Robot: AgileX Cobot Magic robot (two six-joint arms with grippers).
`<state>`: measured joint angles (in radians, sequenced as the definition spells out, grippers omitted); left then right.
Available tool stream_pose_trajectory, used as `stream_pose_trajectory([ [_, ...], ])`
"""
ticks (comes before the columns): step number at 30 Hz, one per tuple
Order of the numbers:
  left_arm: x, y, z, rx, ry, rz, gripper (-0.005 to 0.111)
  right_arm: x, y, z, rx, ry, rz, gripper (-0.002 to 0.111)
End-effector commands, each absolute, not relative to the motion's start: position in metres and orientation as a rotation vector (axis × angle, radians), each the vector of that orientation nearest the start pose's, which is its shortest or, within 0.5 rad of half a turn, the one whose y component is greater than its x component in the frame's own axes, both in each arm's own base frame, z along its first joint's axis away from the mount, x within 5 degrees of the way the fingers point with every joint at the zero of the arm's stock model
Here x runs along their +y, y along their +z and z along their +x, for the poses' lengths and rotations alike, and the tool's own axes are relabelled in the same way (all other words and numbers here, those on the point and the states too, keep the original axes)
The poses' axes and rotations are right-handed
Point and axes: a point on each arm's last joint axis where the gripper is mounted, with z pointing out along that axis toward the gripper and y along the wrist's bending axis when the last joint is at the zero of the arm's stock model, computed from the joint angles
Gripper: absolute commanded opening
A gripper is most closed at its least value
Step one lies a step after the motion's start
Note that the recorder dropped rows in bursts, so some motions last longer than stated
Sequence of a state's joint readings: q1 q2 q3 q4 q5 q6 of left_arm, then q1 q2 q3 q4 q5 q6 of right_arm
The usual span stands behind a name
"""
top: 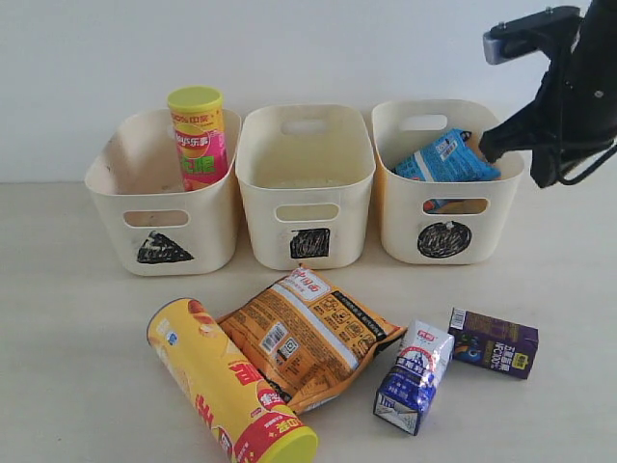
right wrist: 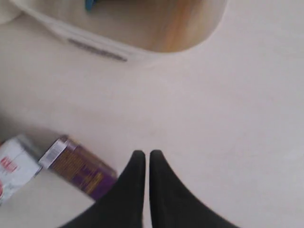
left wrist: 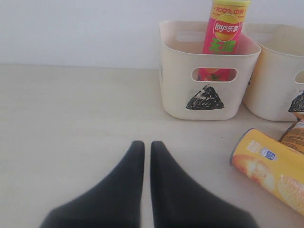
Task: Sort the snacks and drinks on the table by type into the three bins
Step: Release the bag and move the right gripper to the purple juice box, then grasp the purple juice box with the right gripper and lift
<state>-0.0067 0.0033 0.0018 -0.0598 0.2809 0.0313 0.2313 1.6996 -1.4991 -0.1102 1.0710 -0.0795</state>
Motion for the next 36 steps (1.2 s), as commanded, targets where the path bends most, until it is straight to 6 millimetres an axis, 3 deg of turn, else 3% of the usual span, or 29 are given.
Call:
stream_pose_trajectory([
  [1, -0.002, 0.189, 0.055, 1.754, -0.042, -0.004, 0.004, 0.078, 0.312, 0.327, 2.773, 0.034, -0.619, 0.000],
  [9, -0.002, 0.189, 0.055, 1.754, -0.042, -0.004, 0.004, 0.077, 0.316, 0.290, 2.699, 0.105, -0.835, 0.000],
  [15, -0.002, 0.189, 0.055, 1.754, -0.042, -0.004, 0.004, 0.079, 0.296, 0.286, 2.632, 0.127, -1.005, 0.000],
  [17, -0.002, 0.189, 0.055, 1.754, -0.042, -0.004, 0.004, 0.078, 0.280, 0.284, 2.575, 0.097, -1.144, 0.000],
  [19, -0.002, 0.189, 0.055, 1.754, -0.042, -0.004, 0.004, 0.078, 0.266, 0.285, 2.503, 0.062, -1.269, 0.010],
  [21, -0.002, 0.189, 0.055, 1.754, -0.042, -0.004, 0.004, 0.078, 0.253, 0.288, 2.504, 0.057, -1.285, 0.031],
  [22, -0.002, 0.189, 0.055, 1.754, -0.042, -0.004, 0.004, 0.079, 0.246, 0.293, 2.517, 0.061, -1.288, 0.048],
  [24, -0.002, 0.189, 0.055, 1.754, -0.042, -0.004, 0.004, 0.080, 0.237, 0.297, 2.538, 0.071, -1.293, 0.060],
  [36, -0.002, 0.189, 0.055, 1.754, -0.042, -0.004, 0.004, 0.085, 0.171, 0.324, 2.597, 0.083, -1.384, 0.063],
])
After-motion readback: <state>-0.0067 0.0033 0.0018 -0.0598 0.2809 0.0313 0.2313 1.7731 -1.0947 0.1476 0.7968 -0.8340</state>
